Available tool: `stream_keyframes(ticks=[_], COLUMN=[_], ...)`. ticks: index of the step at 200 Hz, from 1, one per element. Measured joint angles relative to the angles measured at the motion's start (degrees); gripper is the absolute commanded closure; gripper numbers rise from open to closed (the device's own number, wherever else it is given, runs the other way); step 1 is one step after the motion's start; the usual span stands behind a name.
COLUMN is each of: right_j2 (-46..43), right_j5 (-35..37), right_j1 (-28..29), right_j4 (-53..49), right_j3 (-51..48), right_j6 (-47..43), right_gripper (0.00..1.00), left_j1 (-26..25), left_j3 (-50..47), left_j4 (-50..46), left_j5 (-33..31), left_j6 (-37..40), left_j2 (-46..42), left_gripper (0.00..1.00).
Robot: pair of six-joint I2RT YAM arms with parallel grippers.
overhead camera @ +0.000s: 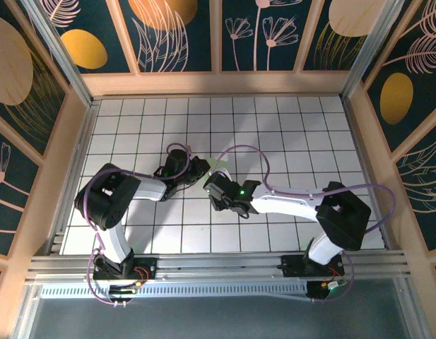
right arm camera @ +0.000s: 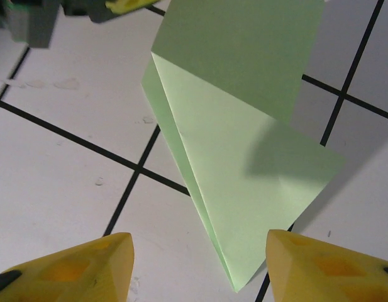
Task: Fold a paper plane with a square sheet of paper (fold left side to right side)
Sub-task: Fourth fold the wing at the center of the table.
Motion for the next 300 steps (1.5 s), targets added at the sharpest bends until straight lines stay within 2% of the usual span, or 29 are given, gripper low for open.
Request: stream_keyframes(ticks=[72,146,300], right_j2=[4.85,8.5,10.36], right_j5=[7.13,9.14,11.67], right_j1=[1.2,1.22,1.22], right_j4=[-0.11,0.37,1.07], right_j3=[0.74,1.7,1.73], right_j6=[0.44,0.37,0.61], right_gripper=[0.45,0.47,0.74], left_j1=[-0.68,-0.79,-1.05], left_j3=[0.0,0.0,-0.24], left_j4=[0.02,0.0,-0.35], left_j5=[-0.26,-0.55,-1.33], left_j6=[-0.83,-0.85,-0.85], left_j2=[0.0,0.0,0.0], left_gripper=[1.0,1.0,1.0])
